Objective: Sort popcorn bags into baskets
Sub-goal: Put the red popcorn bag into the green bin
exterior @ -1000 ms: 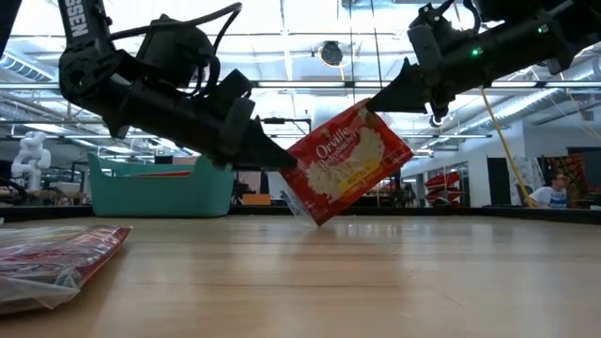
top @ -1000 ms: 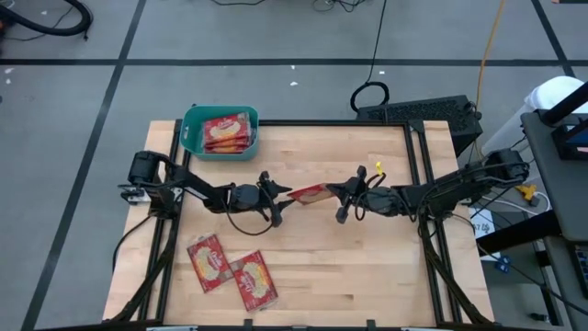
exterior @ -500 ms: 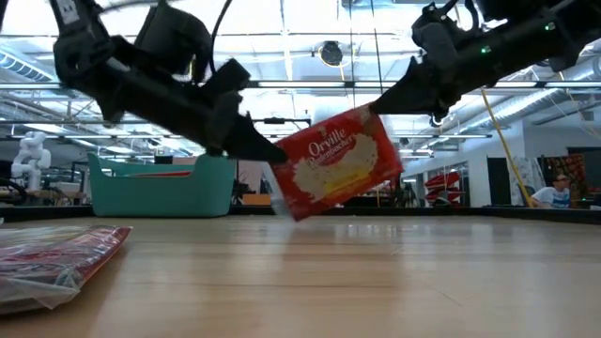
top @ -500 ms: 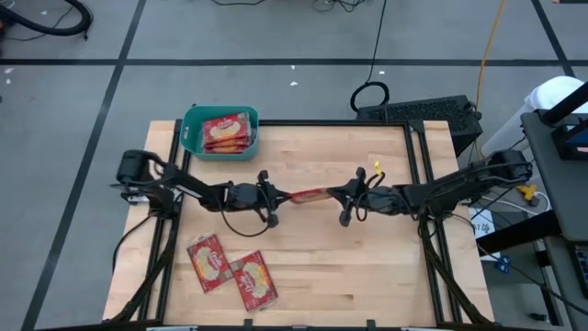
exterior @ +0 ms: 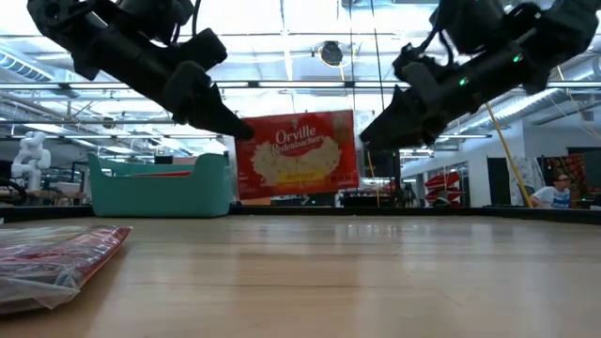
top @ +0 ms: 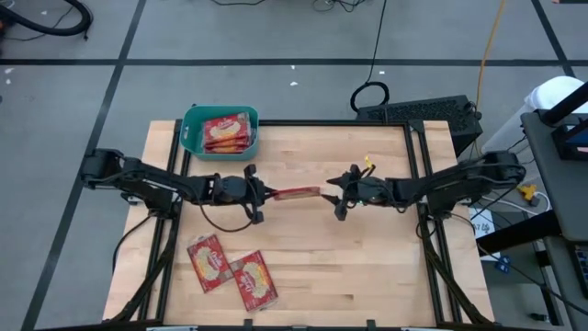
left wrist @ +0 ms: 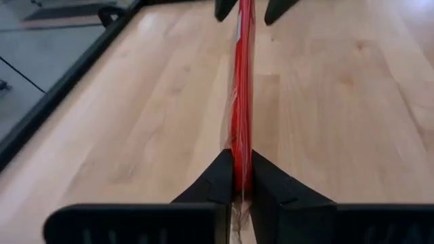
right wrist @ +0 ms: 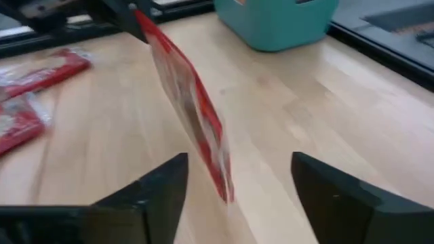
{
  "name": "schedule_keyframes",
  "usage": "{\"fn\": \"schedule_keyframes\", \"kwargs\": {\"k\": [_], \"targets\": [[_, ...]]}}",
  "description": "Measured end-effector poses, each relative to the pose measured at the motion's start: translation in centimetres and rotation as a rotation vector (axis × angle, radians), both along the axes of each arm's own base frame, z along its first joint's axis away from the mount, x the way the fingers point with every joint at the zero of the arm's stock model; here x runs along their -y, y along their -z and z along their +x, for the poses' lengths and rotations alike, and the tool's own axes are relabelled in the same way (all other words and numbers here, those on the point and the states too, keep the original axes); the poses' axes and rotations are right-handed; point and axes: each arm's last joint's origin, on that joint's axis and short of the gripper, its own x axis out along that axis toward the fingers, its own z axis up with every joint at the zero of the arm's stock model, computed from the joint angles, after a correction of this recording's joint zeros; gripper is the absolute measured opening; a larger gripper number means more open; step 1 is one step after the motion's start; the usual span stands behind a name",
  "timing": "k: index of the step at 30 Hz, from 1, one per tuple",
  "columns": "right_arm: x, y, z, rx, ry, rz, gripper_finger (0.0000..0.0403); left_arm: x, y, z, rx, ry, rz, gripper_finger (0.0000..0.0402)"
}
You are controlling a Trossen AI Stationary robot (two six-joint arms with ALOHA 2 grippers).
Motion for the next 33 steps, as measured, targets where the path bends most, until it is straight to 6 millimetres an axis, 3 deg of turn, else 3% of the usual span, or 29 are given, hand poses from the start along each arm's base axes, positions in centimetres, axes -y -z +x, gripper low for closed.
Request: {"fn": "schedule_keyframes", "kwargs": {"k": [5, 9, 14, 20, 22, 27, 33], "targets": [[0.4, 1.8, 1.9, 0.065, -0.101, -0.013, 0.0275, 0.1, 0.0, 0.0, 0.007, 0.012, -0.047, 0.0014], [0.5, 3.6, 2.8, 0.082, -0.121, -0.031, 0.0248, 0.1, 0.2, 0.0, -0.009, 0.008, -0.057, 0.0016], [0.5, 4.9, 3.4, 0.117, -0.151, -0.043, 0.0157, 0.6, 0.4, -0.1, -0.030, 0.035, -0.041, 0.0037], [0.5, 5.4, 3.6, 0.122, -0.195, -0.026, 0.0026, 0.9, 0.5, -0.2, -0.037, 0.030, -0.063, 0.0030], [0.5, 5.4, 3.6, 0.121, -0.200, -0.033, 0.0008, 0.8, 0.5, -0.2, -0.038, 0.007, -0.091, 0.0033], [0.6, 5.5, 3.6, 0.113, -0.203, -0.054, 0.0023, 0.7, 1.1, -0.6, -0.095, -0.056, -0.123, 0.0087], [0.6, 5.4, 3.6, 0.099, -0.227, -0.126, 0.0004, 0.4, 1.9, -1.3, -0.110, -0.191, -0.145, 0.0172]]}}
